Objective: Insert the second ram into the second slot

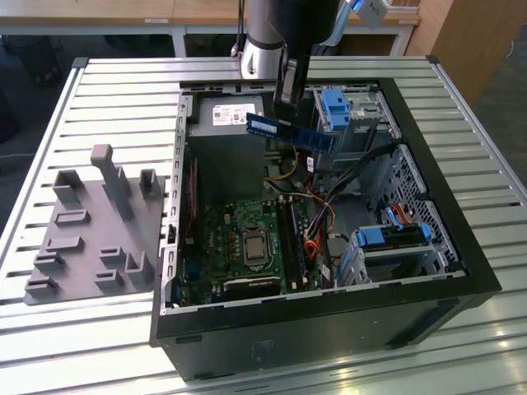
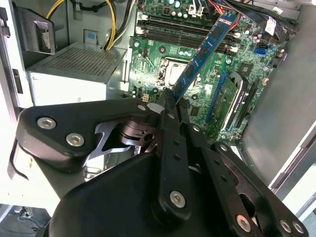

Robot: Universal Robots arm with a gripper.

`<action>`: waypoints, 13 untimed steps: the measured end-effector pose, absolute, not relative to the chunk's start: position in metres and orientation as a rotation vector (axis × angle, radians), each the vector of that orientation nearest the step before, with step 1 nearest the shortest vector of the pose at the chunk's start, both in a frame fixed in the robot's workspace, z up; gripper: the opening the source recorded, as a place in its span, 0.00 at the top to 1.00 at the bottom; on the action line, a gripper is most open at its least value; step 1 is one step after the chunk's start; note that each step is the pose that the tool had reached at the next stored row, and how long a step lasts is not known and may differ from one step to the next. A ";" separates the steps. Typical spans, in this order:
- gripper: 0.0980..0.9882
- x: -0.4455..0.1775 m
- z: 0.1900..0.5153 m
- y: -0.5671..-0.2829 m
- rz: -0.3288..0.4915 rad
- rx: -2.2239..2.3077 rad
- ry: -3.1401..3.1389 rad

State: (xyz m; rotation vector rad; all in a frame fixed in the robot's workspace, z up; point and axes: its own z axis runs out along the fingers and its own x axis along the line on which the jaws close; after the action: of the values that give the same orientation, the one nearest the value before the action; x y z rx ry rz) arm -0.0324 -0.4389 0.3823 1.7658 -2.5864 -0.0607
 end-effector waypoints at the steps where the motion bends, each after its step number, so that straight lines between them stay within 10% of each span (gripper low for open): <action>1: 0.96 -0.032 0.382 -0.439 -0.061 1.762 -2.589; 13: 0.96 -0.032 0.382 -0.440 -0.061 1.735 -2.607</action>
State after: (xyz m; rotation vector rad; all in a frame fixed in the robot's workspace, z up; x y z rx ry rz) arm -0.0324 -0.4401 0.3822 1.7352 -2.6074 -0.0606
